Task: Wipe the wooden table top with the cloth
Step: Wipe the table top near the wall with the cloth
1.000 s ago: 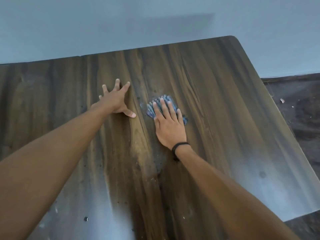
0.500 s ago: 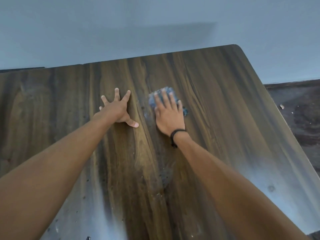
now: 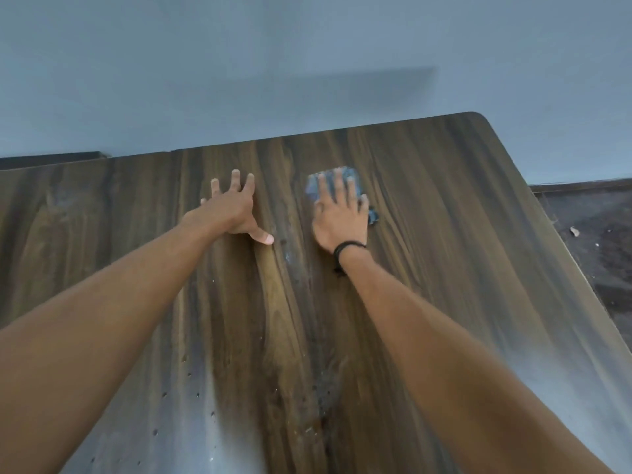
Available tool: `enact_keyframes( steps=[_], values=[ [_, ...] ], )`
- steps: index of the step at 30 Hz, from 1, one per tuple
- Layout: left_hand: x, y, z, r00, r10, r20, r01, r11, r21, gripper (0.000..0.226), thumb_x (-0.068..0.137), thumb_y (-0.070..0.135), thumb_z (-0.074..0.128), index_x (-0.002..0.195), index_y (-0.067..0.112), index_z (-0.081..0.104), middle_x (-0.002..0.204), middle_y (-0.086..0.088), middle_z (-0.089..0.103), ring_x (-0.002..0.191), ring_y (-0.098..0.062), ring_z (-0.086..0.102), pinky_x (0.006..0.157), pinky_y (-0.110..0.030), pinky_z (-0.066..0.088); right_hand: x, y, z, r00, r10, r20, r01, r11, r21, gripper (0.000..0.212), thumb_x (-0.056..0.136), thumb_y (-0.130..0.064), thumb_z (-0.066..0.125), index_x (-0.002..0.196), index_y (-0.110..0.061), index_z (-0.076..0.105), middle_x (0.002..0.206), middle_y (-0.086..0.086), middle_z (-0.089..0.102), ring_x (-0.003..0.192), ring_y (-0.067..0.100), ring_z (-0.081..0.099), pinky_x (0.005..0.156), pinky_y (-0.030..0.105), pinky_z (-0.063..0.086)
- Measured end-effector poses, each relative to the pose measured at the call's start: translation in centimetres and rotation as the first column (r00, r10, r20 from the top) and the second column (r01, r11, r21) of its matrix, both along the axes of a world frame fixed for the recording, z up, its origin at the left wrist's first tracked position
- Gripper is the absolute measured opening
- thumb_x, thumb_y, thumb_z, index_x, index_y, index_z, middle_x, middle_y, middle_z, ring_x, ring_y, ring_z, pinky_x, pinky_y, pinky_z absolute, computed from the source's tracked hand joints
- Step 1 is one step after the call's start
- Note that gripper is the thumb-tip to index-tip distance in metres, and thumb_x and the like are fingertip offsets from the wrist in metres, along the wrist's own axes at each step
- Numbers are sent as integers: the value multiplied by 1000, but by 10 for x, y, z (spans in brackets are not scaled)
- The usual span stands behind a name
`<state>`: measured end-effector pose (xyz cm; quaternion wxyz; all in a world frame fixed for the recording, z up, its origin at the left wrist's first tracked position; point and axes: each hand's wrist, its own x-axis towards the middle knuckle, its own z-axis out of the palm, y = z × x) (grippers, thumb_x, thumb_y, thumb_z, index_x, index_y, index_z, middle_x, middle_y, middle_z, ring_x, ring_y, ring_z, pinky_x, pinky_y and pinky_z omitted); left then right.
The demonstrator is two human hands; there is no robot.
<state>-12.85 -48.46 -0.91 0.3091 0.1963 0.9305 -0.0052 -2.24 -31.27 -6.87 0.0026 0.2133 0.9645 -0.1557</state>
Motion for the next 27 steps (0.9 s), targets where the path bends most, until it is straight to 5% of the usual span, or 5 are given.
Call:
enact_keyframes(
  steps=[12, 16, 20, 24, 27],
  values=[
    [-26, 8, -22, 995, -24, 93, 27, 999, -26, 143, 53, 62, 84, 147, 45, -23, 154, 11, -36, 144, -38, -23, 110, -70, 8, -51, 23, -4, 945, 328, -10, -327, 944, 47, 54, 107, -37, 22, 160, -34, 10, 168, -5, 1, 155, 20, -1, 122, 49, 4],
    [-31, 2, -29, 994, -41, 98, 41, 999, 1, 145, 49, 64, 84, 145, 48, -23, 153, 13, -37, 144, -38, -24, 108, -71, 9, -96, 43, 9, 999, 20, 47, -17, 999, -46, 55, 108, -35, 21, 161, -31, 6, 168, -3, -7, 154, 20, -7, 124, 51, 2],
    [-32, 0, -35, 996, -62, 71, 60, 998, 25, 146, 46, 69, 83, 145, 49, -23, 154, 13, -35, 144, -39, -22, 107, -73, 10, -85, 15, -6, 957, 291, -16, -290, 956, 38, 54, 107, -37, 23, 160, -32, 13, 168, -4, 2, 155, 20, 0, 122, 49, 5],
    [-32, -3, -33, 996, -63, 68, 61, 997, 40, 143, 50, 68, 83, 146, 48, -21, 154, 13, -35, 144, -39, -22, 108, -72, 10, -121, 43, 7, 999, 8, 34, -7, 999, -49, 55, 107, -34, 23, 160, -33, 8, 168, -4, -6, 154, 18, -6, 124, 50, 2],
    [-31, -2, -34, 996, -74, 57, 72, 996, 43, 144, 49, 68, 83, 147, 47, -21, 155, 12, -34, 145, -39, -21, 107, -72, 12, -110, 15, 0, 982, 187, -4, -187, 982, 14, 55, 107, -35, 24, 160, -33, 9, 168, -5, -3, 155, 18, -5, 122, 49, 1]
  ],
)
